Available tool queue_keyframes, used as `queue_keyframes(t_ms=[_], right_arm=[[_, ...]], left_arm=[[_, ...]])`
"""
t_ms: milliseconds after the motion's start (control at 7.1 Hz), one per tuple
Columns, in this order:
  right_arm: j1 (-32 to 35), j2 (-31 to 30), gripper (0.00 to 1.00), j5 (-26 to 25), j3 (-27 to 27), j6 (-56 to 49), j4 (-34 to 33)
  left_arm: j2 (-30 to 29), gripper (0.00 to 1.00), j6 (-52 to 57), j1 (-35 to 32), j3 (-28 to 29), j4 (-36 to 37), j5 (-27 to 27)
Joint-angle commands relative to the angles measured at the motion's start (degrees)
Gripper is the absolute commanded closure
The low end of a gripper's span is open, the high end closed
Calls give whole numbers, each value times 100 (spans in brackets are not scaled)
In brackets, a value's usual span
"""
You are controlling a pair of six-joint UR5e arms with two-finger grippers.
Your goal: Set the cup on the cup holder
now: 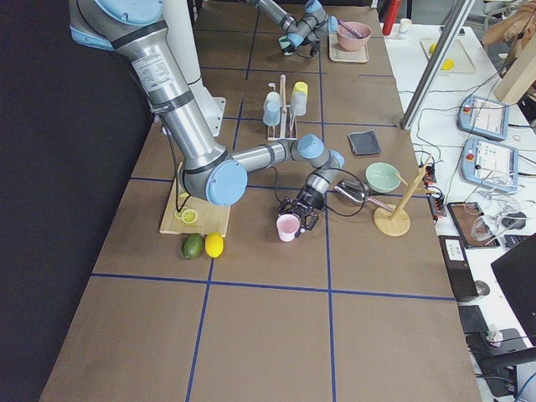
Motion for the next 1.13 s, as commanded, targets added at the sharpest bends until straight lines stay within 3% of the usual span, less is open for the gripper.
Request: queue_keyframes(t_ms=[0, 141, 423, 563, 704, 986], right_arm=[[7, 33, 81, 12, 36, -36, 4], [24, 76, 97, 56, 245, -45, -5], [86, 42, 98, 91, 1392, -36, 4], [95, -2, 98, 292, 1895, -28, 30], [86, 15, 98, 833, 2204, -132, 109], [373, 7, 97, 1844, 2611, -89, 1063]], left_arm=[[0, 100, 278, -163, -266, 79, -36], [-9, 100, 377, -408, -572, 210, -27], [-96, 100, 361, -559, -1730, 211, 17], [-323, 100, 352, -569, -2031, 133, -1], [-647, 100, 352, -560, -2087, -442, 17], [-983, 100, 378, -560, -2087, -2056, 26]])
